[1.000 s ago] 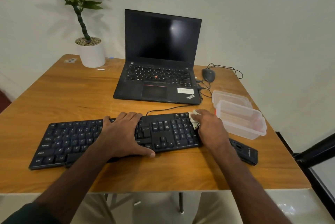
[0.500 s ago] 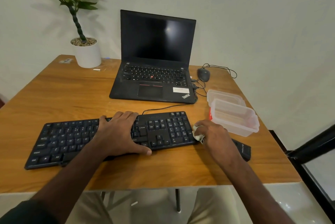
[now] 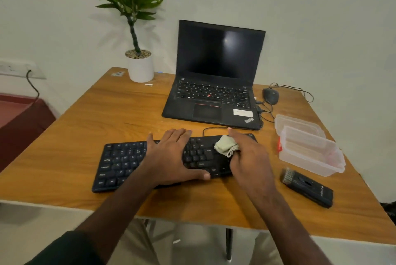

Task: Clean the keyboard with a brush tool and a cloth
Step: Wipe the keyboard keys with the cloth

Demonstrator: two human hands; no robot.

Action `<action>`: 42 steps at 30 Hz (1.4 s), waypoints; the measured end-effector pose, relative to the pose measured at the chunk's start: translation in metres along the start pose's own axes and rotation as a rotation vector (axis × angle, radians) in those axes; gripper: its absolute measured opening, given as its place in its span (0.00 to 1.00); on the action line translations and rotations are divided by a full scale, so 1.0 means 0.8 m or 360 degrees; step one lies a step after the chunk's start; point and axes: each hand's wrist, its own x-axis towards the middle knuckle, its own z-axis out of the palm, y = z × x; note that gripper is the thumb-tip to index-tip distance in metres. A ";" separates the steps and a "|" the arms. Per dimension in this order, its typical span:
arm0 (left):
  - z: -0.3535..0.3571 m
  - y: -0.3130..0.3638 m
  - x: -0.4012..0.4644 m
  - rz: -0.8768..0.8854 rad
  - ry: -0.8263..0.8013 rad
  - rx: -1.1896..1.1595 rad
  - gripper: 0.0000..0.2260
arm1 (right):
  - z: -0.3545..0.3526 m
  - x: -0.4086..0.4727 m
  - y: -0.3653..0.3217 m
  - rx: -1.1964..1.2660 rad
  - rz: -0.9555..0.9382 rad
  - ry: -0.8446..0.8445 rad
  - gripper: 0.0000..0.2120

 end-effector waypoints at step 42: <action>0.004 -0.222 -0.112 -0.0117 0.0137 -0.0486 0.60 | 0.124 -0.014 -0.165 0.0118 -0.0385 -0.0487 0.19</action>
